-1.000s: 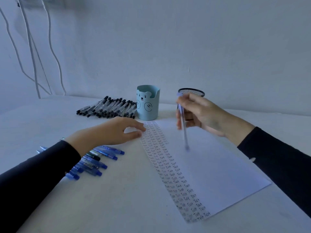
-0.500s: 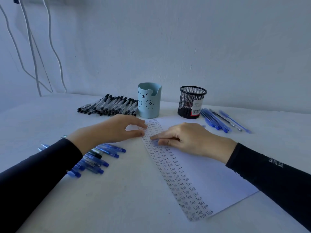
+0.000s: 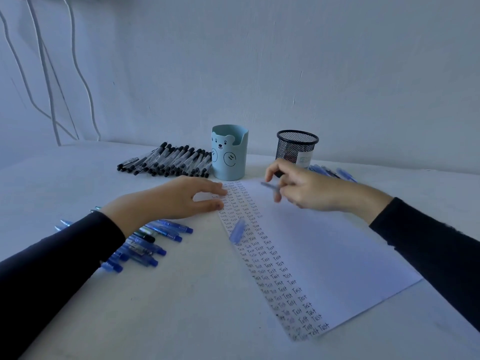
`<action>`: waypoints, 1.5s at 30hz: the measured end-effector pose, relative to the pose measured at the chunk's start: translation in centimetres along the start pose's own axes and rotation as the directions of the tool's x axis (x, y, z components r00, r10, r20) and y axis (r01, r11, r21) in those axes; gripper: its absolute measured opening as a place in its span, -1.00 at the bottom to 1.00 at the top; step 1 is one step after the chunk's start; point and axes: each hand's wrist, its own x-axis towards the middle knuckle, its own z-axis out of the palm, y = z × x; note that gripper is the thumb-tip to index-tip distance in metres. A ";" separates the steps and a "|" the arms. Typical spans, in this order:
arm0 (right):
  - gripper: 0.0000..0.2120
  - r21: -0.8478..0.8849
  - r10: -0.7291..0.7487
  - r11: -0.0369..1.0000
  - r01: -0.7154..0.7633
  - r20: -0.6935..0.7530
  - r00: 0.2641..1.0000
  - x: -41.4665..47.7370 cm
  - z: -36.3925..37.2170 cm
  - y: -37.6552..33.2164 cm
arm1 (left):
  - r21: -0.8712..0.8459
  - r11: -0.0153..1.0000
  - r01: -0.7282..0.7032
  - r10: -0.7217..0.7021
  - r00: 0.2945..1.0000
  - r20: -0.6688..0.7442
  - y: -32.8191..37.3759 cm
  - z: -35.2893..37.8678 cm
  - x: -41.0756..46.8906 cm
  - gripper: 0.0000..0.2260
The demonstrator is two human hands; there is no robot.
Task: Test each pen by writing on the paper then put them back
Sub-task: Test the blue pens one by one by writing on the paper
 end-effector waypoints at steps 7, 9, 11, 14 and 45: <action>-0.84 0.712 0.007 0.701 0.041 -0.064 0.998 0.3 -0.6 -0.2 | 0.019 0.998 -0.055 0.054 0.998 0.014 0.4 0.1 0.0 -0.67; -0.87 0.652 0.044 0.758 -0.001 -0.049 0.998 0.2 0.3 -0.3 | 0.025 0.998 -0.049 0.049 0.998 0.033 0.4 0.2 0.0 -0.68; -0.79 0.617 0.103 0.786 -0.046 -0.058 0.993 0.5 1.2 -0.3 | 0.035 0.998 -0.053 0.051 0.997 0.058 0.3 0.2 0.0 -0.69; -0.83 0.537 0.131 0.842 -0.049 -0.116 0.985 0.9 2.4 -0.2 | 0.024 0.998 -0.057 0.056 0.996 0.073 0.4 0.1 0.0 -0.63; -0.62 0.347 0.014 0.930 0.122 -0.364 0.931 1.0 5.6 0.0 | -0.009 1.000 -0.016 0.016 0.995 0.099 1.1 -0.4 -0.2 -0.54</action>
